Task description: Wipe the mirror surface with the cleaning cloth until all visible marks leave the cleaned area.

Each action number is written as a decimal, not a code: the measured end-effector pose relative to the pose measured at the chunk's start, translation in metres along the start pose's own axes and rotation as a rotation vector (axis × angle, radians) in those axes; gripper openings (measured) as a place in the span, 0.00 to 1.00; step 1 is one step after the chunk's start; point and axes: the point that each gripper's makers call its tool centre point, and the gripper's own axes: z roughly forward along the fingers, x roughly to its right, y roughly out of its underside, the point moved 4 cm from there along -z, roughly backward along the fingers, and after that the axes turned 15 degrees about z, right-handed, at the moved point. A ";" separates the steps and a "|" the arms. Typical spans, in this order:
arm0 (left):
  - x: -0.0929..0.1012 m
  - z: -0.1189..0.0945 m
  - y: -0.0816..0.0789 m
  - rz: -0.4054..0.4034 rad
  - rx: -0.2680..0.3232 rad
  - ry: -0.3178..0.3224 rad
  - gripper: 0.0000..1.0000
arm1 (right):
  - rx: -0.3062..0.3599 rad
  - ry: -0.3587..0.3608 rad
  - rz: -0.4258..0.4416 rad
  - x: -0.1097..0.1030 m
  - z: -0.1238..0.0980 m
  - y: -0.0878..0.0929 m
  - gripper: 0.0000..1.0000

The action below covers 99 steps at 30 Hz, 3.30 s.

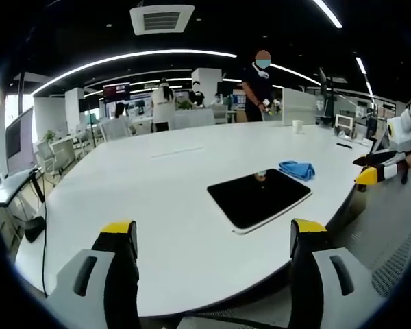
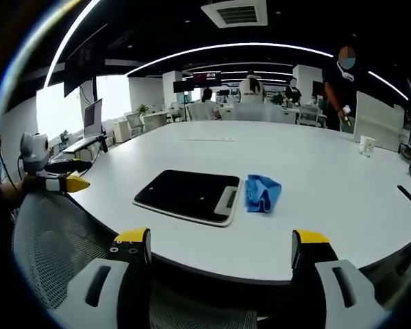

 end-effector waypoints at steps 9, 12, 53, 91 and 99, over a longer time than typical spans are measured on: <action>0.000 0.000 0.001 0.002 -0.006 0.001 0.91 | -0.003 -0.005 0.004 0.001 0.001 0.000 0.83; 0.000 0.000 0.001 0.003 -0.005 -0.002 0.91 | -0.001 -0.005 0.004 0.002 0.001 0.000 0.82; 0.001 0.000 0.002 0.013 -0.010 0.010 0.90 | 0.009 0.012 0.000 0.005 0.000 -0.002 0.83; 0.003 0.000 0.002 0.011 -0.012 0.023 0.88 | 0.034 0.033 0.034 0.010 -0.001 -0.005 0.83; 0.003 -0.001 0.002 0.010 -0.011 0.018 0.88 | 0.000 0.020 0.022 0.010 0.001 -0.001 0.83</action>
